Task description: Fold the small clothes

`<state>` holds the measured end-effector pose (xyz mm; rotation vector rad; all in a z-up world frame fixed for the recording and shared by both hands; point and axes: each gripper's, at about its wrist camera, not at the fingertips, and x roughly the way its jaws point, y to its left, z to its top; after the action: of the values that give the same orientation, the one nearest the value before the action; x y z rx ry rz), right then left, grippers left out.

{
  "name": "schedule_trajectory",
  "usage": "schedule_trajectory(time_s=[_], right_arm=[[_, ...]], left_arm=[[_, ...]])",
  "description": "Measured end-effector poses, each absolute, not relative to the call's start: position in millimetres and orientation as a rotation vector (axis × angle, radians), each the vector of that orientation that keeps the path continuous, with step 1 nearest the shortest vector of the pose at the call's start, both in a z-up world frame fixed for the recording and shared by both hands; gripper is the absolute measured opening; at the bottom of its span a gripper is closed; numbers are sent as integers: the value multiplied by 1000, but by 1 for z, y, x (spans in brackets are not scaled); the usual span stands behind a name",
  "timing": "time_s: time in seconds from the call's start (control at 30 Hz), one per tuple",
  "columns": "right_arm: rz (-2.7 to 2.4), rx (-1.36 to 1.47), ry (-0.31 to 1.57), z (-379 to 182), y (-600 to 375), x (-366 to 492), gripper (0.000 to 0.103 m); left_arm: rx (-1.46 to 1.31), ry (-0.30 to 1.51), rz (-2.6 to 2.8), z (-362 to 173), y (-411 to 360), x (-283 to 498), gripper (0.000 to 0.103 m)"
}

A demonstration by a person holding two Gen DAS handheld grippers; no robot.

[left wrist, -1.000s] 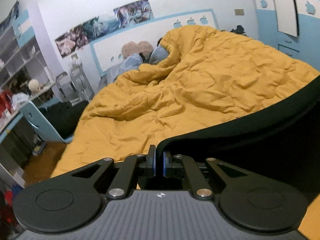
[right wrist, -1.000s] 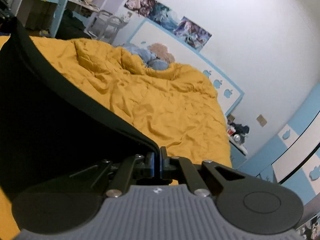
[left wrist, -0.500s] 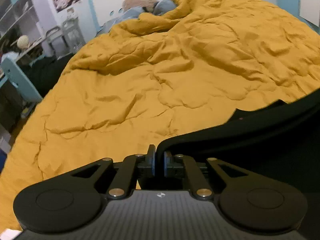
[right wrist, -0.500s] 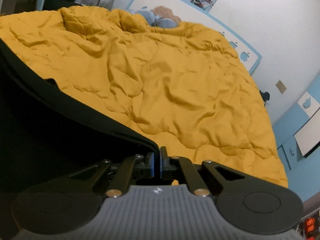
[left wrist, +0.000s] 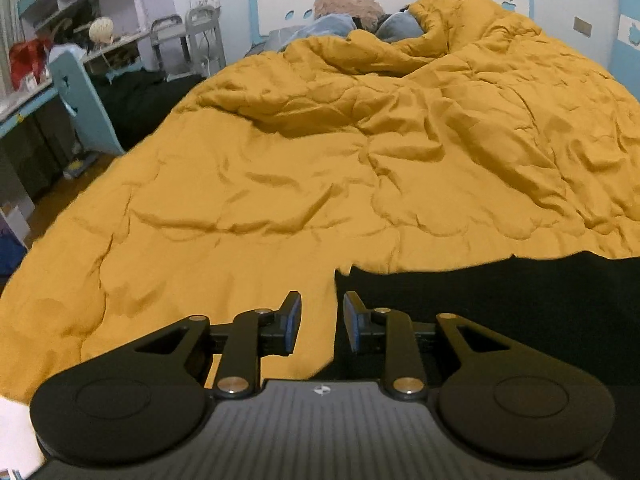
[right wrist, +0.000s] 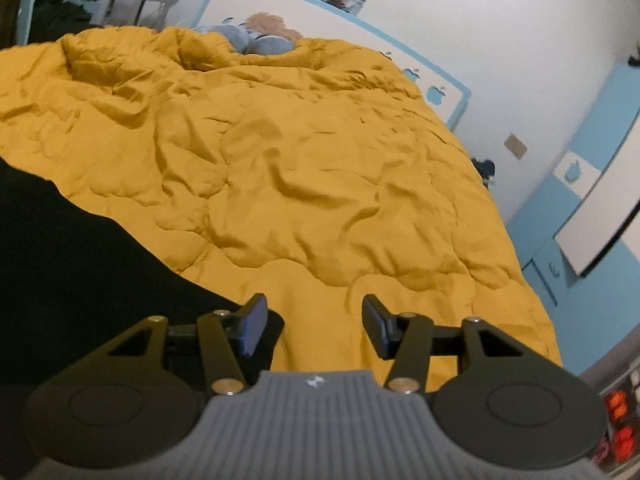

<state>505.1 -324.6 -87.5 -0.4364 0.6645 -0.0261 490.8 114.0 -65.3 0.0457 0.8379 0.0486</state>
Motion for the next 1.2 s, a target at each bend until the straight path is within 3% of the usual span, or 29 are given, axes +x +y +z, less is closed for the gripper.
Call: schedule_trajectory(time_s=[0.2, 0.33, 0.4, 0.53, 0.73, 0.8, 1.07, 1.2], right_arm=[[66, -270, 768, -73, -340, 458, 48], [145, -120, 877, -70, -347, 420, 50], [171, -43, 917, -71, -350, 398, 58], [164, 77, 950, -82, -355, 355, 64], [29, 354, 932, -101, -383, 282, 66], [-9, 445, 900, -109, -392, 257, 77], [-19, 884, 838, -159, -412, 232, 77], [-53, 1038, 786, -180, -420, 233, 71]], left_arm=[[-28, 907, -72, -62, 130, 450, 32], [-62, 956, -125, -59, 137, 416, 49], [-86, 971, -134, -60, 141, 398, 54], [-208, 986, -108, -71, 154, 360, 62], [-537, 958, -43, -98, 182, 297, 67], [-637, 950, -34, -107, 188, 284, 67], [-914, 893, -5, -150, 185, 282, 68], [-983, 859, 42, -169, 181, 287, 67]])
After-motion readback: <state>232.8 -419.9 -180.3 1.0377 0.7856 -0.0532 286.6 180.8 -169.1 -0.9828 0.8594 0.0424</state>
